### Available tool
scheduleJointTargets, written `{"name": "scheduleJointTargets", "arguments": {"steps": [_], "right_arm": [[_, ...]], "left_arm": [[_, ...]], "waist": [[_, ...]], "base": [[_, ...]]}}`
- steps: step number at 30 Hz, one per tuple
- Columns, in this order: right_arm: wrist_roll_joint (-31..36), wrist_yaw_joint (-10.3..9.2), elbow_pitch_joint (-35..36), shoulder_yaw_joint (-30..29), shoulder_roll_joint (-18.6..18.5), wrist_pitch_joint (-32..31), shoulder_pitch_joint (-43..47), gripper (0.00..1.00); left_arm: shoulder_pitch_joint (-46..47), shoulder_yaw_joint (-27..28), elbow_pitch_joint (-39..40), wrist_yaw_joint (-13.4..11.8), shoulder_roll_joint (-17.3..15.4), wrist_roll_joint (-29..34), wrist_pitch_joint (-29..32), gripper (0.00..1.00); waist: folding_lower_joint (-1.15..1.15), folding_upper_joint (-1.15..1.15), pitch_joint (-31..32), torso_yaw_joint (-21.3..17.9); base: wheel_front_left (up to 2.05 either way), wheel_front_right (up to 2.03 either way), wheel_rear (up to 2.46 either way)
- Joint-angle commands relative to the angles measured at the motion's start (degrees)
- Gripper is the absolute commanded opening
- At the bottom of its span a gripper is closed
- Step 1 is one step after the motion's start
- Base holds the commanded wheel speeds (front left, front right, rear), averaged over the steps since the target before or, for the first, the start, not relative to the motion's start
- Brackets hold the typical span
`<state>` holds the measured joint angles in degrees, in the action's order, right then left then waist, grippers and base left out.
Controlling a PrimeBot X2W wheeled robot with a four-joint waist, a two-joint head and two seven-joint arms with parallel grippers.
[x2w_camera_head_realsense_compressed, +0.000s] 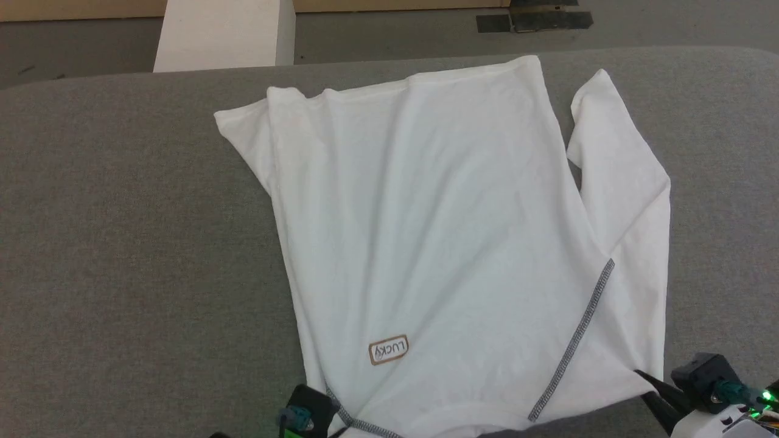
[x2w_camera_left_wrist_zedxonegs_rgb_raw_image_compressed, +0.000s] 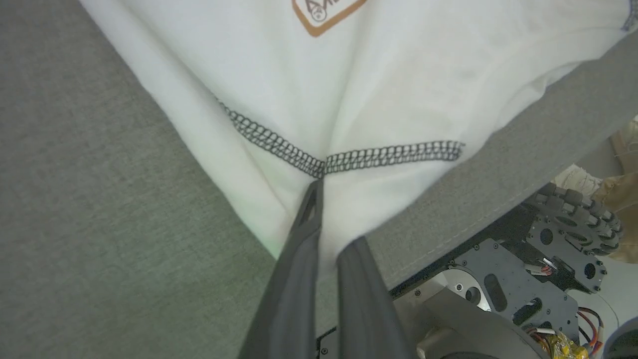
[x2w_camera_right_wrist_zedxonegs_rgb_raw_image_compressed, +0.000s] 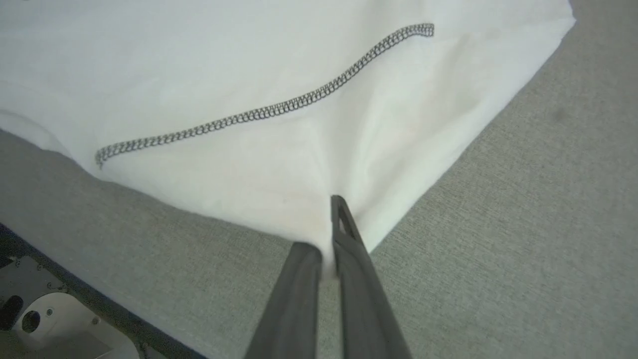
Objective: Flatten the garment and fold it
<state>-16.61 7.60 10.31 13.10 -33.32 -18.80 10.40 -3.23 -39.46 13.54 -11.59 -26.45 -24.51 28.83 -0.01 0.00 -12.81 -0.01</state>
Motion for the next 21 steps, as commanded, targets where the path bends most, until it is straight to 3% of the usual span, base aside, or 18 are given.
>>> {"name": "scheduleJointTargets", "arguments": {"steps": [1,7,14,15,16,17,18,21], "right_arm": [[-0.5,-0.11,-0.2,0.4,-0.2,-1.0,1.1,0.00],[-2.2,-0.11,-0.3,1.7,-0.7,-5.2,4.2,0.00],[-1.6,-0.11,-0.2,1.1,1.3,-6.0,5.6,0.00],[-1.2,-0.11,-0.2,0.8,1.8,-5.5,5.4,0.27],[-0.7,-0.11,-0.5,0.4,2.5,-4.9,5.2,0.42],[-0.4,-0.11,-0.7,0.3,2.9,-4.6,5.1,0.77],[-0.2,-0.11,-1.0,0.3,3.4,-4.1,4.9,1.00],[0.0,-0.11,-1.3,0.1,4.2,-3.1,4.7,1.00]], "left_arm": [[-1.8,-0.1,-0.3,0.4,-0.8,-1.2,0.9,0.00],[-4.2,-0.6,0.3,0.3,-1.7,-3.3,3.3,0.00],[-3.3,-0.2,-1.4,0.3,-1.1,-2.4,0.0,0.00],[-3.1,-0.2,-1.9,0.3,-0.7,-2.2,-0.9,0.00],[-2.9,0.0,-2.5,0.3,-0.3,-2.0,-2.1,0.27],[-2.8,0.1,-3.1,0.3,0.1,-1.9,-3.1,0.75],[-2.7,0.1,-3.8,0.3,0.5,-1.7,-4.1,1.00],[-2.8,0.2,-5.0,0.2,1.3,-1.5,-6.4,1.00]], "waist": [[0.01,0.00,0.4,-0.2],[0.01,0.00,0.9,-0.4],[0.01,0.00,1.5,0.1],[0.01,0.00,1.6,0.1],[0.01,0.00,1.8,0.1],[0.01,0.00,2.0,0.2],[0.01,0.00,2.2,0.2],[0.01,0.00,2.8,0.2]], "base": [[0.00,0.00,0.00],[0.00,0.00,0.00],[0.00,0.00,0.00],[0.00,0.00,0.00],[0.00,0.00,0.00],[0.00,0.00,0.00],[0.00,0.00,0.00],[0.00,0.00,0.00]]}}
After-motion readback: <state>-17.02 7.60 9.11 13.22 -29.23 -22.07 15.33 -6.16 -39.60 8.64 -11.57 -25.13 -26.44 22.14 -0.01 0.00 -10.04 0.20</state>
